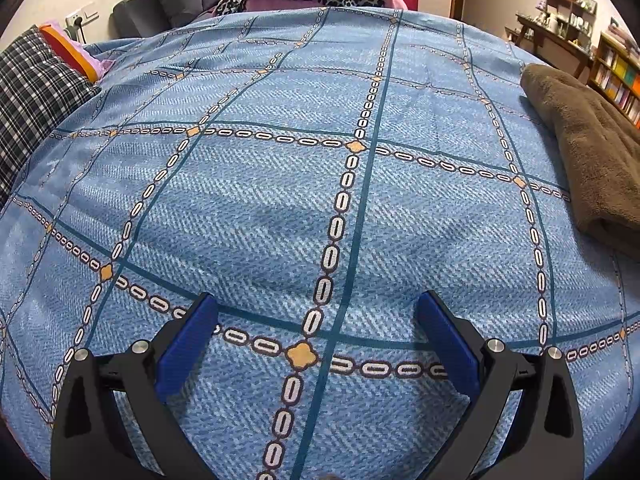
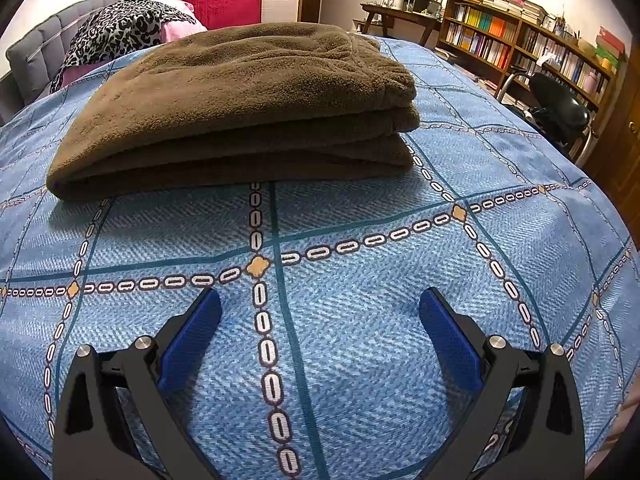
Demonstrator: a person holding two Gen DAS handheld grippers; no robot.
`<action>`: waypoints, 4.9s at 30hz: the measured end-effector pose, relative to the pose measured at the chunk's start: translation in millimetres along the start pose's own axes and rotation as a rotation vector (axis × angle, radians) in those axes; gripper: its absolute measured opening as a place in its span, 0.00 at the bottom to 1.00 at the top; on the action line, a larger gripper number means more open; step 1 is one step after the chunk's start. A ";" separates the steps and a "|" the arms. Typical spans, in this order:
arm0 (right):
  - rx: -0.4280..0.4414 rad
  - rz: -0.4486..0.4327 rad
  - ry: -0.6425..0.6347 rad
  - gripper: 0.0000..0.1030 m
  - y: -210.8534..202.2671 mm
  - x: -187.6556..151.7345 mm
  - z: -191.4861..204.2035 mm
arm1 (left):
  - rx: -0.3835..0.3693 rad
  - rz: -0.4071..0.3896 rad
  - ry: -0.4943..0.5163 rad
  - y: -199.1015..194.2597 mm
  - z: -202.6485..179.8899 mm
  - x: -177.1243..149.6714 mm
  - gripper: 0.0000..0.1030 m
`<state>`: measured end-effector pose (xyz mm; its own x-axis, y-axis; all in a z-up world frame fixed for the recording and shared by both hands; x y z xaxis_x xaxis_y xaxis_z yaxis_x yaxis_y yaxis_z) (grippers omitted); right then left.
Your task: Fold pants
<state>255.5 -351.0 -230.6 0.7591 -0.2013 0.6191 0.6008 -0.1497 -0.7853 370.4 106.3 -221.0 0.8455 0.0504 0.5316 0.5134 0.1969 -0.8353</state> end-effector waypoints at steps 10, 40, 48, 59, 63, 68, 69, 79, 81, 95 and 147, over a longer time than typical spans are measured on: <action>0.000 0.000 0.000 0.98 0.1 -0.3 0.1 | 0.001 -0.001 0.000 0.0 -0.1 0.0 0.95; 0.075 -0.093 0.143 0.97 -52.1 51.6 -25.5 | -0.120 -0.184 0.182 -107.1 -73.5 35.2 0.95; 0.107 -0.179 0.117 0.97 -82.4 69.9 -20.1 | -0.155 -0.242 0.259 -134.5 -119.2 53.6 0.95; 0.116 -0.225 0.092 0.97 -85.9 86.2 -19.1 | -0.179 -0.269 0.332 -143.8 -167.4 74.4 0.95; 0.101 -0.253 0.075 0.97 -87.1 93.4 -18.4 | -0.198 -0.263 0.350 -143.9 -180.5 78.5 0.95; 0.092 -0.264 0.057 0.97 -82.6 101.4 -16.9 | -0.236 -0.280 0.371 -146.3 -196.9 88.2 0.95; 0.090 -0.267 0.055 0.97 -82.1 103.0 -16.2 | -0.244 -0.291 0.373 -147.8 -199.7 90.4 0.95; 0.082 -0.297 0.053 0.97 -85.6 116.3 -15.6 | -0.233 -0.342 0.403 -155.2 -222.8 106.4 0.95; 0.083 -0.296 0.055 0.97 -86.4 116.3 -15.7 | -0.233 -0.333 0.403 -154.2 -223.2 106.4 0.95; 0.100 -0.311 0.049 0.97 -104.8 112.1 -9.9 | -0.220 -0.356 0.394 -165.4 -215.6 101.6 0.95; 0.111 -0.337 0.048 0.97 -134.1 104.0 -5.7 | -0.226 -0.352 0.370 -178.0 -202.3 86.8 0.95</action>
<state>252.4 -357.3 -61.0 0.5029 -0.2041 0.8399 0.8409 -0.1095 -0.5300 382.1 -122.5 -54.6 0.5915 -0.3357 0.7331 0.7585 -0.0767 -0.6472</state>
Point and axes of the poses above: each gripper's, at about its wrist camera, not at the fingertips, and y roughly the way its jaws point, z to its left, x to its top, the point moved 1 cm from there along y, roughly the way its jaws point, and after that the axes turned 6 degrees about y, right-handed, at the moved point
